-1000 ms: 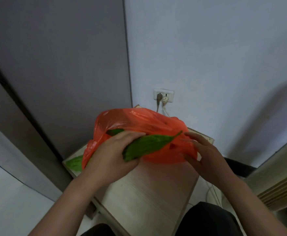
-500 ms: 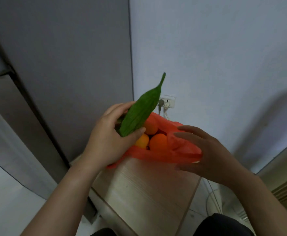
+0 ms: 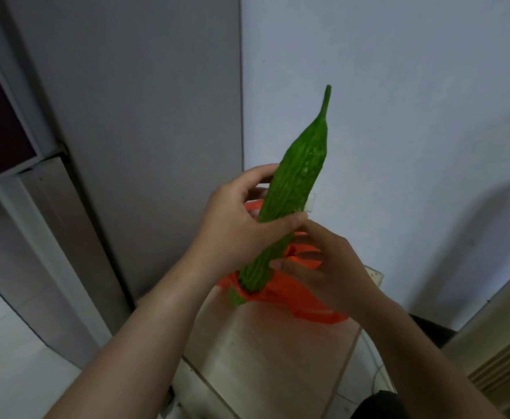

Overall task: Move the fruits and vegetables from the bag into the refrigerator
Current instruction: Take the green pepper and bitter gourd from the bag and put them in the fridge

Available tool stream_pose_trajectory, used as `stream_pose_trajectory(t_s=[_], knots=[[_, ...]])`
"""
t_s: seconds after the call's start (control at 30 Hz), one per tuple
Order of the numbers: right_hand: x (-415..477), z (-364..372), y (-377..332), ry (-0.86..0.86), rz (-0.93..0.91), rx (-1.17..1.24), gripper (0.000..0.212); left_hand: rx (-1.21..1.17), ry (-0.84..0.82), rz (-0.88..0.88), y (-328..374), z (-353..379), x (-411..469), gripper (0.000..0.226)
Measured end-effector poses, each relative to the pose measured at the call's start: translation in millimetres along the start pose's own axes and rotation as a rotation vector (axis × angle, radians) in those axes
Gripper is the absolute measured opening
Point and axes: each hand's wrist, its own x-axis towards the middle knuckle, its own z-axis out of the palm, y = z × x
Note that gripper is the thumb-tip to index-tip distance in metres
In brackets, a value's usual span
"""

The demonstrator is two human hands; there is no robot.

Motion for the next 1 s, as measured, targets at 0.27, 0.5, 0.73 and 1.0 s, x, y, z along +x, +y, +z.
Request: stream_pose_trajectory(t_s=[0.27, 0.5, 0.73, 1.0], knots=[[-2.5, 10.9, 6.9, 0.001, 0.064, 0.191, 0.047, 0.036, 0.021, -0.114, -36.1, -8.0, -16.6, 0.058], [6.9, -7.9, 3.6, 0.075, 0.029, 0.218, 0.034, 0.288, 0.032, -0.067, -83.7, -28.2, -42.9, 0.04], [0.2, -5.7, 14.7, 0.057, 0.066, 0.215, 0.036, 0.448, -0.103, -0.056, -112.6, -17.7, -56.4, 0.036], [-4.5, -9.5, 14.2, 0.083, 0.051, 0.351, 0.037, 0.534, -0.182, -0.033, -118.2, -15.0, -62.8, 0.039]])
